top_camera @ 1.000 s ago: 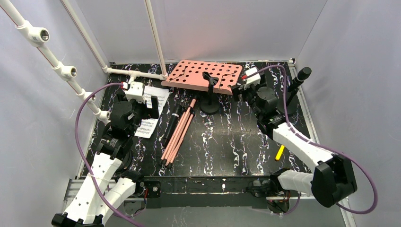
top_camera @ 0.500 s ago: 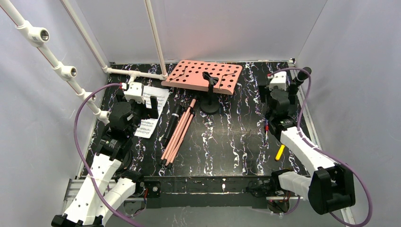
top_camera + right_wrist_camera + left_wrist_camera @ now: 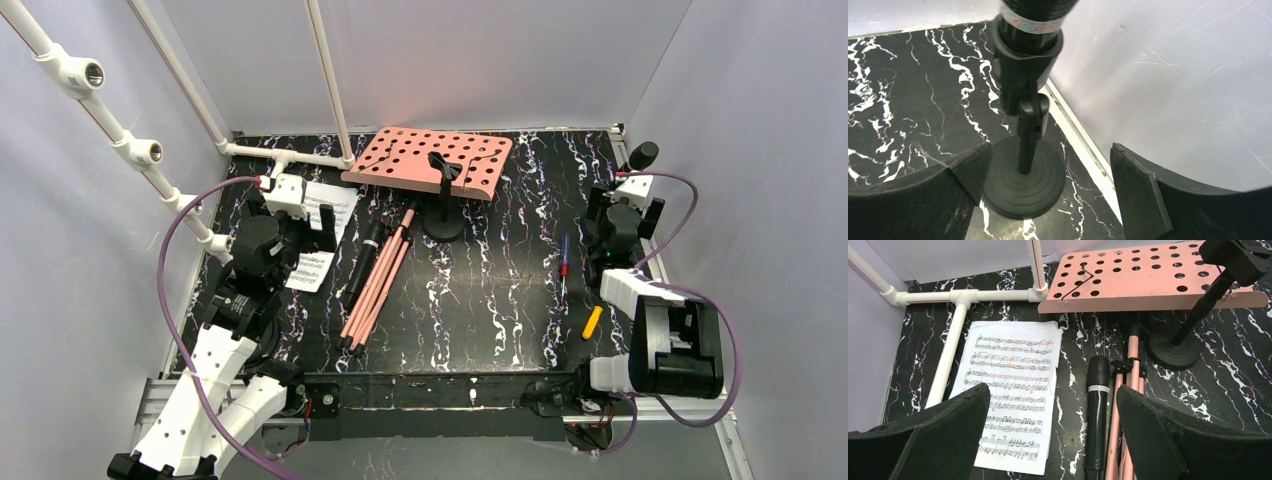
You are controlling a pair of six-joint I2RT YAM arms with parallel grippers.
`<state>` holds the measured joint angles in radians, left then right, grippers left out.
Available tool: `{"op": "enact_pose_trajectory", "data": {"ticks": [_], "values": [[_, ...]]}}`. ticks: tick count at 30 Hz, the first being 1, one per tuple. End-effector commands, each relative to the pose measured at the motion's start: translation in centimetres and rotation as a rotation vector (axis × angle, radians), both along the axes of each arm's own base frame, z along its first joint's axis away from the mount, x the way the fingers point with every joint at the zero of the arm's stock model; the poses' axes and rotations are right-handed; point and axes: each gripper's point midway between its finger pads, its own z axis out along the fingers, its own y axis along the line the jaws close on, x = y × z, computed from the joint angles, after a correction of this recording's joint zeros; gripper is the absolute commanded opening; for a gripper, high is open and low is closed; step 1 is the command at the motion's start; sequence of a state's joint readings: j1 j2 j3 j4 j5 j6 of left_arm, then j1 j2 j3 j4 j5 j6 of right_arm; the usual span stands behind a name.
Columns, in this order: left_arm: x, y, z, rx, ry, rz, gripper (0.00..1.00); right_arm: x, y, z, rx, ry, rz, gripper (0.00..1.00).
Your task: Pack up the instrument practice props
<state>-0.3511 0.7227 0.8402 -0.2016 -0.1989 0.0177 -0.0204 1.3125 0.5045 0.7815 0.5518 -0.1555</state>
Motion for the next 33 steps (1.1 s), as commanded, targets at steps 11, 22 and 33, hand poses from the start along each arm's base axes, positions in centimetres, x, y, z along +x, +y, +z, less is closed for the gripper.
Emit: {"op": "enact_pose_trajectory", "data": {"ticks": [11,22,33], "values": [[-0.2,-0.1,0.3,0.019,-0.015,-0.006,0.95,4.3,-2.5,1.4,0.086,-0.251,0.13,0.84],[-0.3,-0.4,0.2,0.026,-0.009,-0.023,0.95,5.6,-2.4,1.0,0.057,-0.223,0.226,0.47],[-0.3,-0.4,0.3,0.032,-0.016,-0.029,0.95,6.8,0.2,3.1,0.024,-0.227,0.397,0.05]]}}
